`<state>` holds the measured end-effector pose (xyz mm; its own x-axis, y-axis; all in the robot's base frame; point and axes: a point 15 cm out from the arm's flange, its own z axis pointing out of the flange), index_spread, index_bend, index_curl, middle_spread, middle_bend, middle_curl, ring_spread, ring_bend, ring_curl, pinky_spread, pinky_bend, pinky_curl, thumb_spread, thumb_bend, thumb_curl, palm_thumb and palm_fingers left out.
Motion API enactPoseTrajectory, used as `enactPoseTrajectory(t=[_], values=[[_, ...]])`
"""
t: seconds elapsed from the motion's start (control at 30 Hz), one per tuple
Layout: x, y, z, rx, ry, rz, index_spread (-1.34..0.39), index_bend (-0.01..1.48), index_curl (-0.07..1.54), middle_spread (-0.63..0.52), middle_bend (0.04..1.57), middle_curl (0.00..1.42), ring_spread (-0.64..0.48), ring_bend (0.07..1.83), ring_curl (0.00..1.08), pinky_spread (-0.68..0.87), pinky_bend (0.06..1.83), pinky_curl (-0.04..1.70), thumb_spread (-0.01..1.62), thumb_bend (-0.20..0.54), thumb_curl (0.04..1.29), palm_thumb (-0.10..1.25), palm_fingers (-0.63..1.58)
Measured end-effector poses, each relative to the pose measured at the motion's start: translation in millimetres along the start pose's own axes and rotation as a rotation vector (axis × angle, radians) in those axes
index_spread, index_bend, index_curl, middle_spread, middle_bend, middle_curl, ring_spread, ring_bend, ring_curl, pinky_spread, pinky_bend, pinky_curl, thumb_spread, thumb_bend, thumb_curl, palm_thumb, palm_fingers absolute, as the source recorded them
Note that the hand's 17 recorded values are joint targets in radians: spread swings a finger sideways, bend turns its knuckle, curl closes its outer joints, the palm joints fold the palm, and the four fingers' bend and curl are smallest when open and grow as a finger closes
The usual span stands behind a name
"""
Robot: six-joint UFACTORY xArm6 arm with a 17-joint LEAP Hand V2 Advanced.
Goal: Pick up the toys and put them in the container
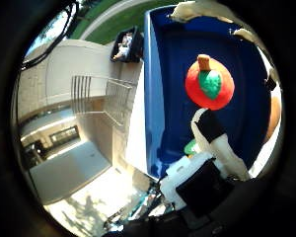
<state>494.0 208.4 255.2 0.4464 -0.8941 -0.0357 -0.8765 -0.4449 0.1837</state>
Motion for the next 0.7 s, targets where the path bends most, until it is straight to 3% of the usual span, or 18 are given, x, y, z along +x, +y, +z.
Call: enactPoseTrajectory(t=[0.17,0.47,0.7], values=[[17,6,-10,0.010,-0.005,-0.043,-0.45,0.17,0.34,0.06,0.13,0.40,0.29,0.55,0.31,0.45,0.98,0.43,1.13,-0.028,0.45,0.76,-0.13],[99,60,-78,0.081,0.016,0.001,-0.41,0.15,0.29,0.07,0.17,0.33,0.30,0.50,0.30,0.48,0.89,0.35,1.10,-0.034,0.42,0.75,-0.03],[197,100,-73,0.004,0.141,0.039,-0.33,0.15,0.26,0.05,0.17,0.32,0.29,0.50,0.31,0.49,0.85,0.32,1.09,-0.030,0.40,0.73,-0.03]])
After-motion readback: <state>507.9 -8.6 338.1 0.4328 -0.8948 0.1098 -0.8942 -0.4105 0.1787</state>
